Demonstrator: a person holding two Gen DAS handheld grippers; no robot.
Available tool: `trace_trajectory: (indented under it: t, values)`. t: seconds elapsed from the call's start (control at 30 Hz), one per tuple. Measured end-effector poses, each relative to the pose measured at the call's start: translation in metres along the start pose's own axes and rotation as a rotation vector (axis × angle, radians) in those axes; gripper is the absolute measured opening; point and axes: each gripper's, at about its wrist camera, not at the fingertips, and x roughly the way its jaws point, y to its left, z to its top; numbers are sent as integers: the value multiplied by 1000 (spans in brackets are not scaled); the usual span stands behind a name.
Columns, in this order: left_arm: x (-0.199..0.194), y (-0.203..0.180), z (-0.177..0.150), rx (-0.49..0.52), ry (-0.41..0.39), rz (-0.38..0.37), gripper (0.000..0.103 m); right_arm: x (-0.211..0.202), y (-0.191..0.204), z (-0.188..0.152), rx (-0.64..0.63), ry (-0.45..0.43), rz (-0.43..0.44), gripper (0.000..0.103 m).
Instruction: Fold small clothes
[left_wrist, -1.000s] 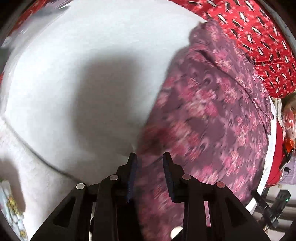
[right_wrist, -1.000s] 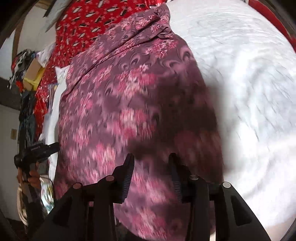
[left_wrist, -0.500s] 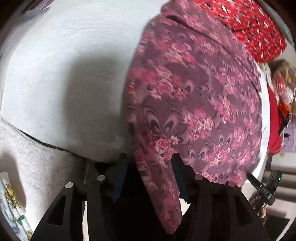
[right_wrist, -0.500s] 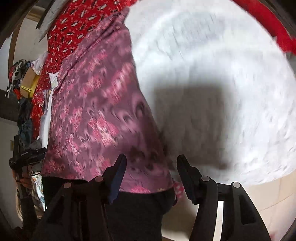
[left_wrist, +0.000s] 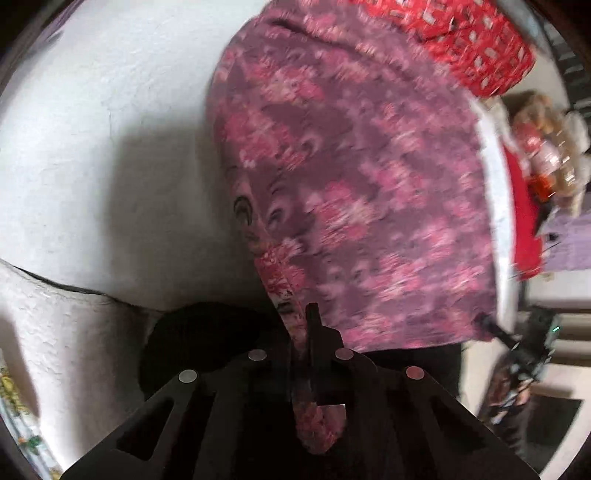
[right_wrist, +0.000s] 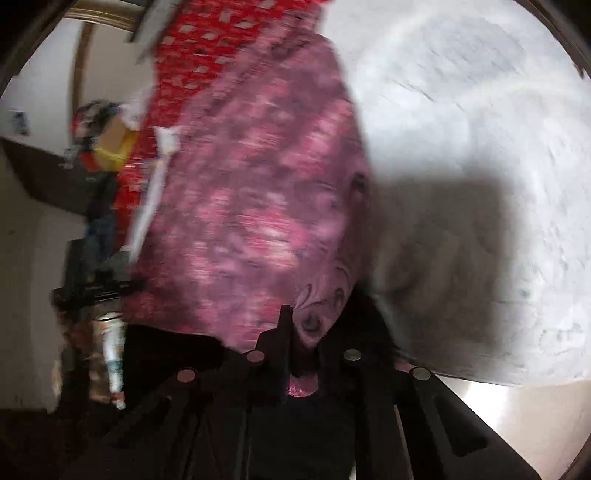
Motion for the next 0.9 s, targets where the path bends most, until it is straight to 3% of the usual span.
trace_trajectory:
  t: [0.23, 0.33, 0.53, 0.7, 0.9]
  values:
    - [-40, 11, 34, -85, -113, -216, 5, -38, 27, 26, 7, -165, 181, 9]
    - [-55, 25, 54, -133, -163, -271, 5, -52, 38, 50, 28, -243, 247, 9]
    - [-67, 55, 103, -262, -207, -332, 5, -56, 42, 108, 95, -339, 300, 9]
    - [-61, 70, 155, -345, -228, -344, 5, -39, 33, 160, 167, -371, 293, 9]
    - [-24, 74, 231, -436, -241, -364, 5, -2, 4, 234, 270, -395, 270, 9]
